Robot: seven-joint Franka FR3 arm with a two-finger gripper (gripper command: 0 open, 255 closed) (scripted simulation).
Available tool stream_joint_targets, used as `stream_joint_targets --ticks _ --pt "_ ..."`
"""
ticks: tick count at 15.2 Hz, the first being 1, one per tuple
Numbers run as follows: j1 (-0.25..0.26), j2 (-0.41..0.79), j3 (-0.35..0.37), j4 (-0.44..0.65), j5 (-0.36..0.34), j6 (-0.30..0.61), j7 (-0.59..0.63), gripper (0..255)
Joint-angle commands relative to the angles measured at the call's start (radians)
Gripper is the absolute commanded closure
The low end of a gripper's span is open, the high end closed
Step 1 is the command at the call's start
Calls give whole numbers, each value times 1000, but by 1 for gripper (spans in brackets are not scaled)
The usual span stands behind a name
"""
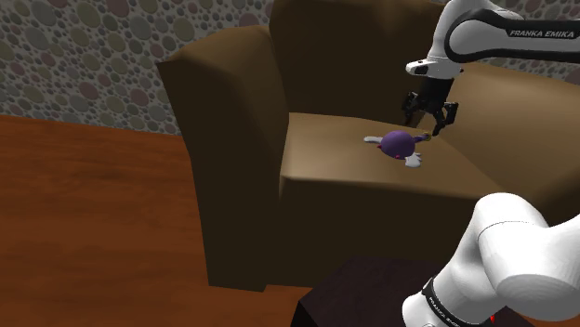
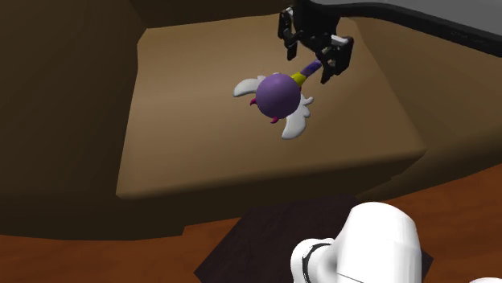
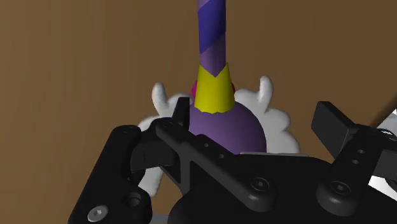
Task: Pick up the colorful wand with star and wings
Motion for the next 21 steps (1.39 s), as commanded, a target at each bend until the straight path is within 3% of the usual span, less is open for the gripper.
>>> stream_joint_targets --ticks 1,11,12,21 --pt "66 45 -83 33 -26 45 -153 0" --pt "72 53 -137 -49 -58 144 -150 0" --pt "73 54 -140 -49 -58 146 -150 255" --pt "72 53 -137 -49 -58 144 -150 255"
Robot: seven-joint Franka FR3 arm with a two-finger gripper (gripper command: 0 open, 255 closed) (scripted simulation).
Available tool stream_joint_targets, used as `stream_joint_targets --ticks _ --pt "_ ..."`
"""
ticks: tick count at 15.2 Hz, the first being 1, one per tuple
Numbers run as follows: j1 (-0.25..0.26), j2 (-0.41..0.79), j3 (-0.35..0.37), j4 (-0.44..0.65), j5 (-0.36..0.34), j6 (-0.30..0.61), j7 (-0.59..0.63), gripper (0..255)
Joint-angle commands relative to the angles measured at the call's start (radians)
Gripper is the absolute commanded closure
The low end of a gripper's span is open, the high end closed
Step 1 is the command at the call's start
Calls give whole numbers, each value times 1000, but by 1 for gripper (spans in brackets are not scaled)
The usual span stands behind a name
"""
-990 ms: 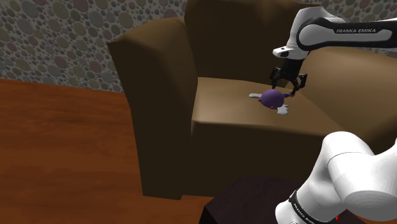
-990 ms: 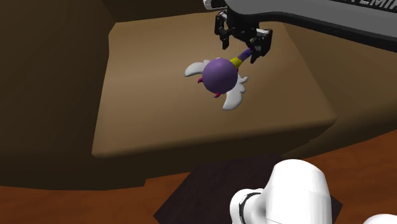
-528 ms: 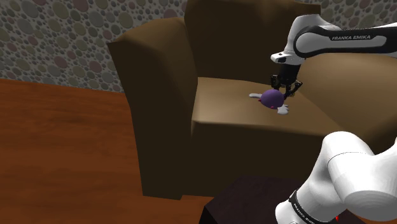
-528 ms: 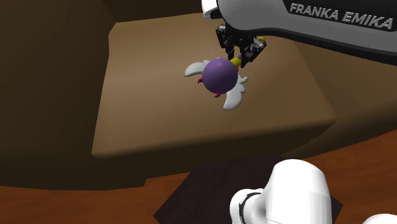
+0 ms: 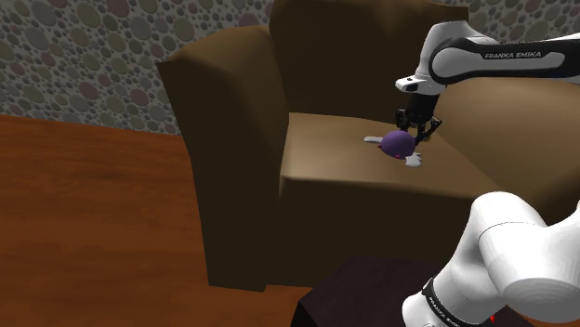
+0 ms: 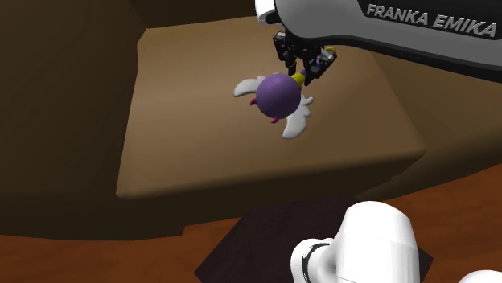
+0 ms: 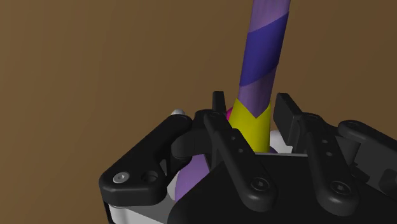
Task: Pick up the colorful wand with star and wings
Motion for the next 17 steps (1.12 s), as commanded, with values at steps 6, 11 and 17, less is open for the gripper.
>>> stream_joint_targets --ticks 6,11,17 --pt "1 -4 38 67 24 -75 -13 255" --pt "5 -1 64 129 42 -136 -26 255" --pt "9 7 82 184 57 -185 -37 255"
